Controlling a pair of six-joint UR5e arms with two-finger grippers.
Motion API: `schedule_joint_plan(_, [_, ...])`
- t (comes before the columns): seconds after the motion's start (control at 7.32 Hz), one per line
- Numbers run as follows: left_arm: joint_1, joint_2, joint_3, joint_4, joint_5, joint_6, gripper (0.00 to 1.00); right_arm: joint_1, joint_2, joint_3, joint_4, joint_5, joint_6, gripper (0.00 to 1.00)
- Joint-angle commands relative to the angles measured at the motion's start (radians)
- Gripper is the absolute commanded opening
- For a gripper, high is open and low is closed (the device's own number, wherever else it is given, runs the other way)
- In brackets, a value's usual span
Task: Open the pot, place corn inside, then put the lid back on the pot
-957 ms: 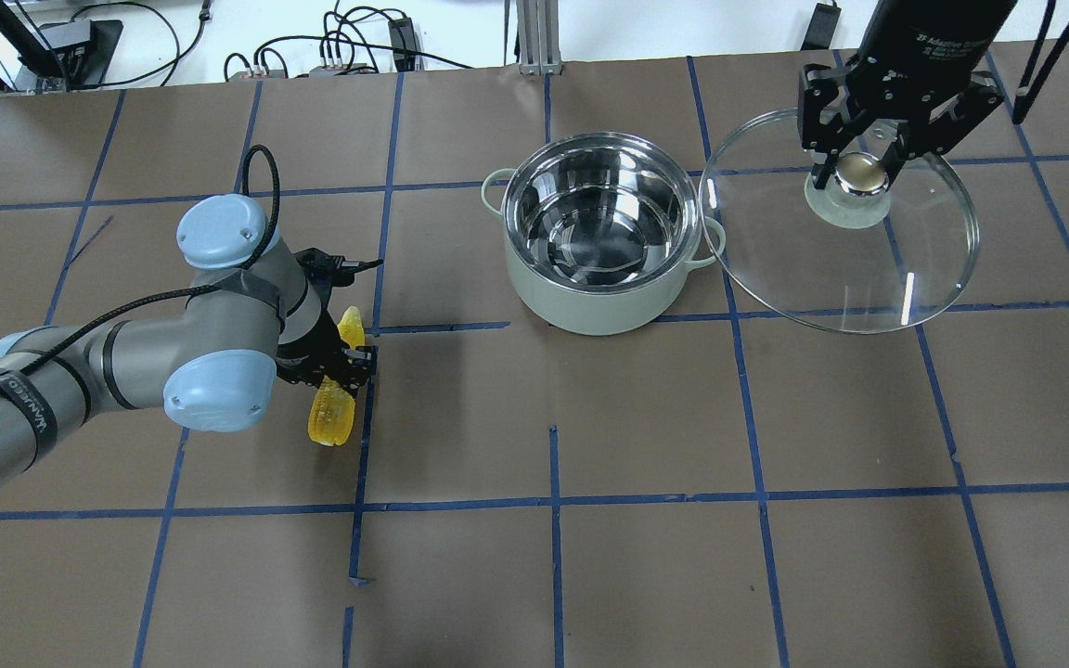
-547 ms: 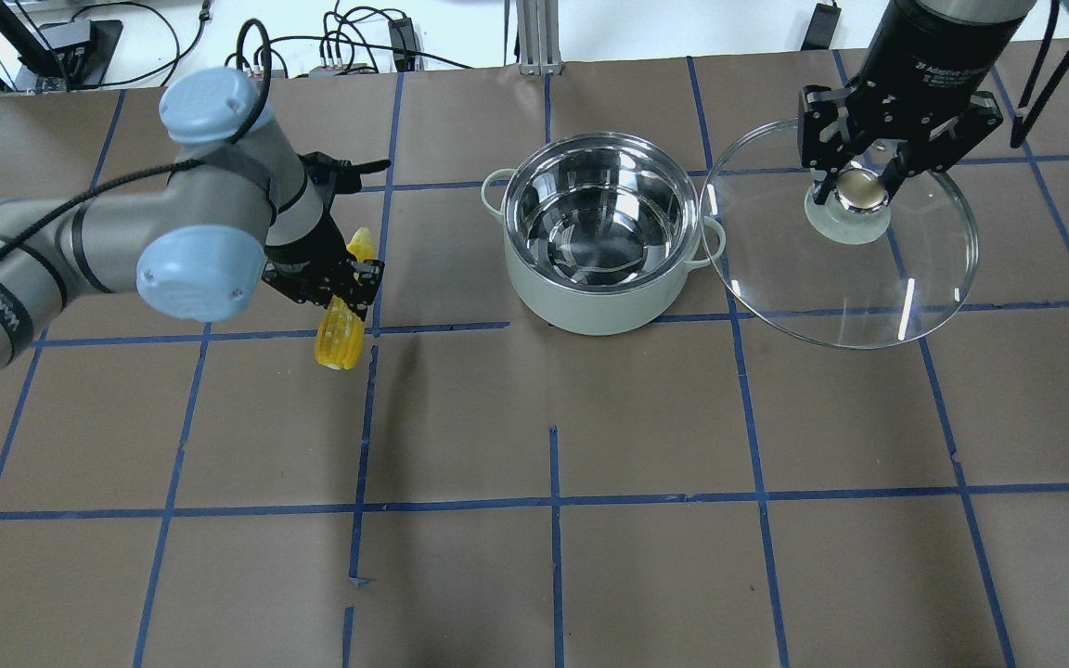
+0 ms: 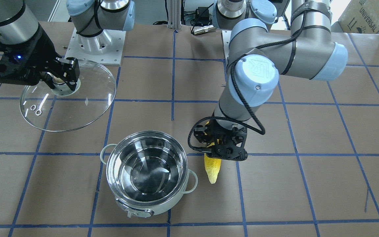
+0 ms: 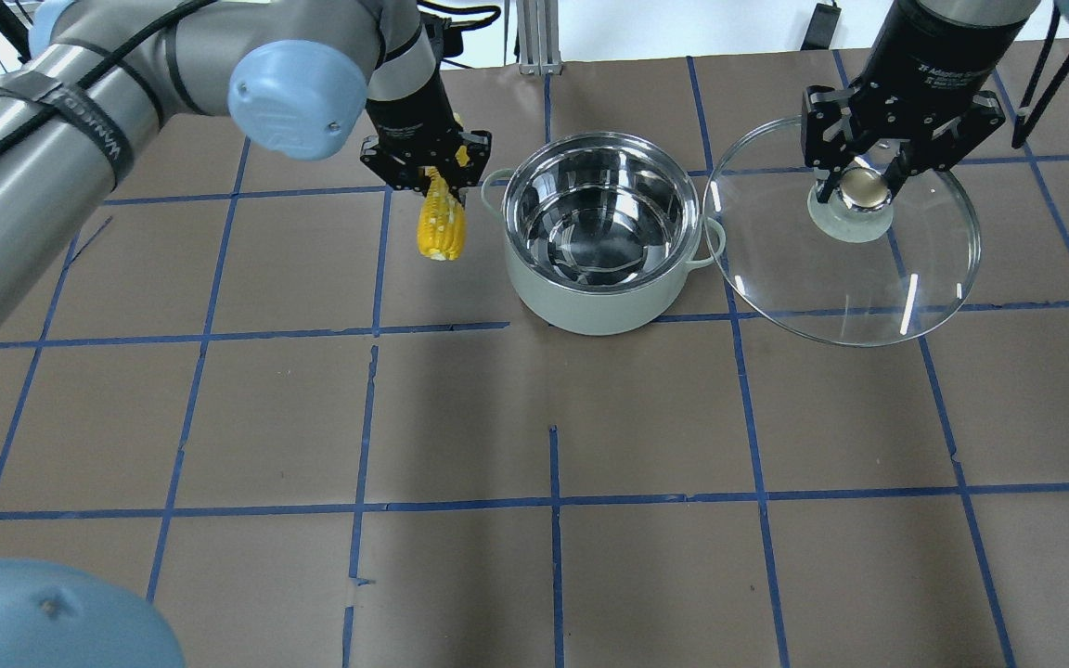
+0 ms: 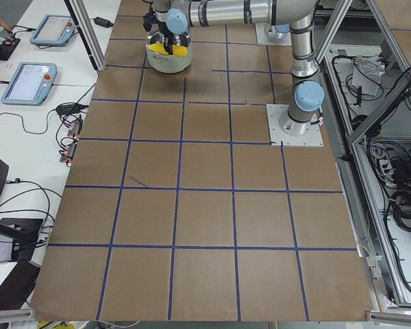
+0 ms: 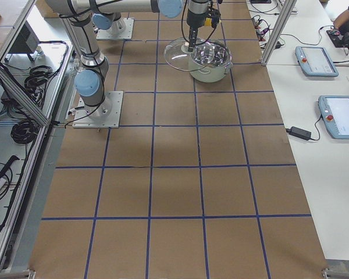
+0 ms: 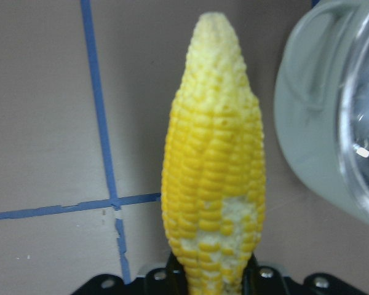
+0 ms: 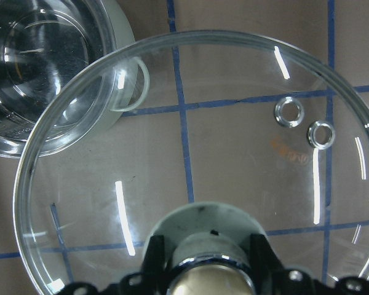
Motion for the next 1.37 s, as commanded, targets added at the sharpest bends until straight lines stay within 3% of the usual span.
schedule_joint_plan(0.0, [-0.094,-0.13,0.146,-0.018,-0.02,-0.15,0.17,-0.011,0.003,0.001,0.0,-0.002,-0.008,0.4])
schedule_joint_plan(0.55, [-0.154,-0.236,0.218,-0.002,-0.017,-0.227,0.17,-0.071,-0.002,0.004,0.012,-0.003,-0.037,0.4])
schedule_joint_plan(0.82, [-0.165,-0.256,0.218,-0.002,-0.015,-0.229,0.25,-0.069,-0.002,0.004,0.014,-0.002,-0.037,0.4])
schedule_joint_plan(0.96, [-0.165,-0.264,0.218,-0.002,-0.015,-0.229,0.45,-0.069,-0.002,0.004,0.014,-0.002,-0.037,0.4])
schedule_joint_plan(1.09, [-0.165,-0.272,0.217,-0.002,-0.015,-0.233,0.99,-0.069,-0.003,0.004,0.015,-0.002,-0.037,0.4])
schedule_joint_plan(1.23, [-0.165,-0.273,0.217,-0.002,-0.014,-0.232,1.0,-0.069,-0.002,0.004,0.015,-0.002,-0.037,0.4])
